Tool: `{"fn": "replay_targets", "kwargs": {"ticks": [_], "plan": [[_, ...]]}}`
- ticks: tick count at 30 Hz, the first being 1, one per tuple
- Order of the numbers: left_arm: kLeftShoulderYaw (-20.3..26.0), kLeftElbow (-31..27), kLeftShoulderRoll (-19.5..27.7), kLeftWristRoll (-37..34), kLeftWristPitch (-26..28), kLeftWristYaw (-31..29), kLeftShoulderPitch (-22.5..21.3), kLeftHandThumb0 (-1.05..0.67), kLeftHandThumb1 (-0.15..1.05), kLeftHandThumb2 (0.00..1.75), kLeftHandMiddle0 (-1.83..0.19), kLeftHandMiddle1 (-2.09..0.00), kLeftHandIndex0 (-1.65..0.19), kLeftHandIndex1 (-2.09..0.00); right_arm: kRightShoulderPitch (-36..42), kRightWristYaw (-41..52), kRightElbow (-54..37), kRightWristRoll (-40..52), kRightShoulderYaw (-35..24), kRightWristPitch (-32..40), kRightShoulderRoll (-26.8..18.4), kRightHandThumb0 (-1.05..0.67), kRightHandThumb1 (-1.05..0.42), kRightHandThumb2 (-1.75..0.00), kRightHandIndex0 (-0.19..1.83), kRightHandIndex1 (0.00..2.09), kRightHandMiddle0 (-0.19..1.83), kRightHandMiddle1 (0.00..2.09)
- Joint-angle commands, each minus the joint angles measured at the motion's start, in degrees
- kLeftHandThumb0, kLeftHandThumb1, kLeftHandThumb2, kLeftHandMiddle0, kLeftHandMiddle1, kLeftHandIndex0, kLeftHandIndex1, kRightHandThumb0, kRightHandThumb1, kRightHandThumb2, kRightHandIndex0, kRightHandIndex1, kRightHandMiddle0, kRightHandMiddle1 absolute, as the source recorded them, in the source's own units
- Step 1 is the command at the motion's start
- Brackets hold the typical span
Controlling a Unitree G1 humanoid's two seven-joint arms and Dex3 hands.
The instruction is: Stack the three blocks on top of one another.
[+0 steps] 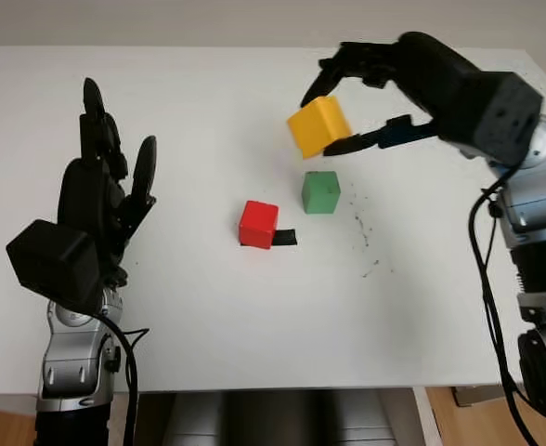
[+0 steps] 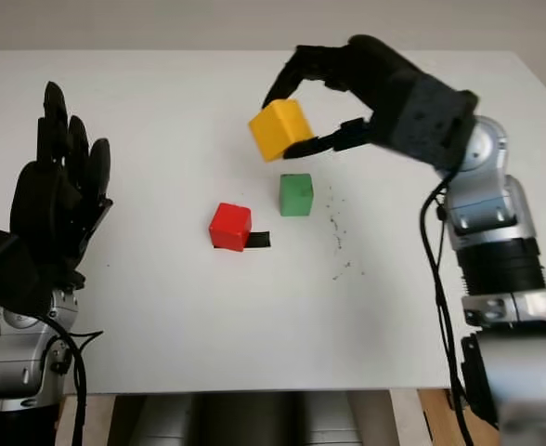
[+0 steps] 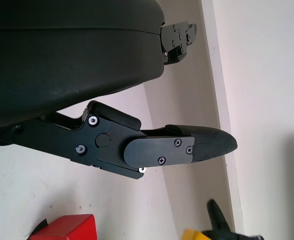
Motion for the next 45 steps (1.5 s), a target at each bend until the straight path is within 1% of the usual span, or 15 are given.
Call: {"fn": "replay_targets", "kwargs": {"ticks": [1,4,8,15,19,25,29,33,38,45], "plan": [[-0.13,-1.08,0.17,0.3,0.33,0.2,0.42,-0.78,1.05,0.45,0.19,0.0,0.19,0.0,-4.16,1.91,2.55,-0.23,1.6,-2.84,0.88,-0.34,-0.91,-0.06,0.24,0.01,0.53,1.39],[-0.22,-1.14,0.28,0.39,0.39,0.11,0.35,-0.78,1.05,0.46,0.19,0.0,0.19,0.0,-7.62,5.0,7.18,-0.21,3.2,-5.25,2.12,-0.36,-0.93,-0.06,0.21,0.01,0.49,1.45],[-0.26,-1.55,0.43,0.6,0.91,0.08,0.36,-0.79,1.05,0.48,0.19,0.0,0.19,0.0,-11.51,6.82,12.5,-2.13,5.58,-8.67,3.53,-0.39,-0.95,-0.06,0.21,0.01,0.46,1.46],[-0.47,-2.9,-0.03,1.31,2.71,1.0,0.57,-0.8,1.05,0.51,0.19,0.0,0.19,0.0,-16.26,7.24,20.77,-5.5,8.66,-19.64,5.28,-0.4,-0.96,-0.06,0.23,0.04,0.43,1.49],[-0.56,-3.52,-0.41,1.33,3.41,1.41,0.78,-0.8,1.05,0.51,0.19,0.0,0.19,0.0,-19.0,8.46,25.21,-6.91,10.0,-24.14,5.71,-0.39,-0.97,-0.06,0.19,0.03,0.39,1.53],[-0.67,-3.6,-0.98,1.05,2.84,1.37,1.28,-0.78,1.05,0.56,0.19,0.0,0.19,0.0,-22.86,7.52,30.23,-10.78,12.08,-29.76,6.0,-0.38,-0.98,-0.06,0.17,0.03,0.37,1.48],[-0.99,-3.64,-1.39,1.42,2.53,1.73,1.49,-0.77,1.05,0.58,0.19,0.0,0.19,0.0,-23.91,6.57,32.04,-12.43,12.9,-31.59,6.22,-0.39,-0.98,-0.06,0.18,0.04,0.37,1.44],[-1.09,-3.41,-1.87,1.47,1.79,2.13,1.81,-0.77,1.05,0.59,0.19,0.0,0.19,0.0,-24.88,3.13,32.61,-16.63,14.96,-33.28,5.95,-0.41,-0.99,-0.06,0.17,0.04,0.37,1.4],[-1.14,-3.66,-2.12,1.65,1.79,2.3,2.14,-0.78,1.05,0.58,0.19,0.0,0.19,0.0,-25.11,0.26,33.22,-18.74,15.76,-34.67,6.29,-0.42,-0.98,-0.05,0.18,0.05,0.4,1.38],[-1.4,-3.51,-2.66,1.74,1.07,2.69,2.61,-0.77,1.05,0.59,0.19,0.0,0.19,0.0,-24.76,-0.37,33.61,-20.7,17.67,-33.78,7.47,-0.39,-0.99,-0.06,0.16,0.04,0.38,1.37]]}}
